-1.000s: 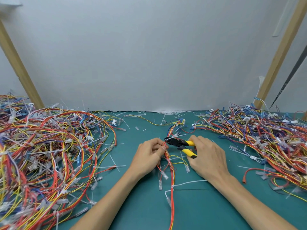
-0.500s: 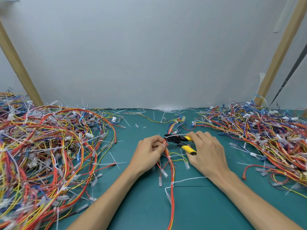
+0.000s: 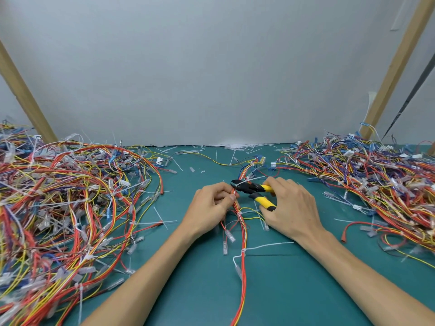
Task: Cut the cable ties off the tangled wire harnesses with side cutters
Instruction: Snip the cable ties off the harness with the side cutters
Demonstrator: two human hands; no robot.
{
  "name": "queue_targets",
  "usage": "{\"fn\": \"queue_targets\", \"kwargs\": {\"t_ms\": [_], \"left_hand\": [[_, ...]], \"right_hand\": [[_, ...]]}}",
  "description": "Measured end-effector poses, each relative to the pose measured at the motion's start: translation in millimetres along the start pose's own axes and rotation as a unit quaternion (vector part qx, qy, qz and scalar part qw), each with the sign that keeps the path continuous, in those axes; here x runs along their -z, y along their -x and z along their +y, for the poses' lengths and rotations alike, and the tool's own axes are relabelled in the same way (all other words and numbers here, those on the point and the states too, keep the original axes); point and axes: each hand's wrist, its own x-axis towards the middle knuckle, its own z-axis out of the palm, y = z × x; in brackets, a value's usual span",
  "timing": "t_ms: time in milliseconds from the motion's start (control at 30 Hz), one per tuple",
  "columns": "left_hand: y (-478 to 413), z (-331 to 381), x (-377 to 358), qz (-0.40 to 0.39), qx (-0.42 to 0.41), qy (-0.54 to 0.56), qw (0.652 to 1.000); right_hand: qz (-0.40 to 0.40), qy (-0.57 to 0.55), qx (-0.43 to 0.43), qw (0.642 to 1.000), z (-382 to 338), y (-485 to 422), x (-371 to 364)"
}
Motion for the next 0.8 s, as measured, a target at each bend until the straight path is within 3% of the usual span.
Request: {"fn": "queue_targets", "kwargs": {"t_ms": [800], "left_hand": [[-1.1,-0.8,-0.4,-0.007,0.006,-0.008,1.000]], "right_hand": [[-0.001,0.001,-0.001,1.000,-1.3,0.6,0.4]]}}
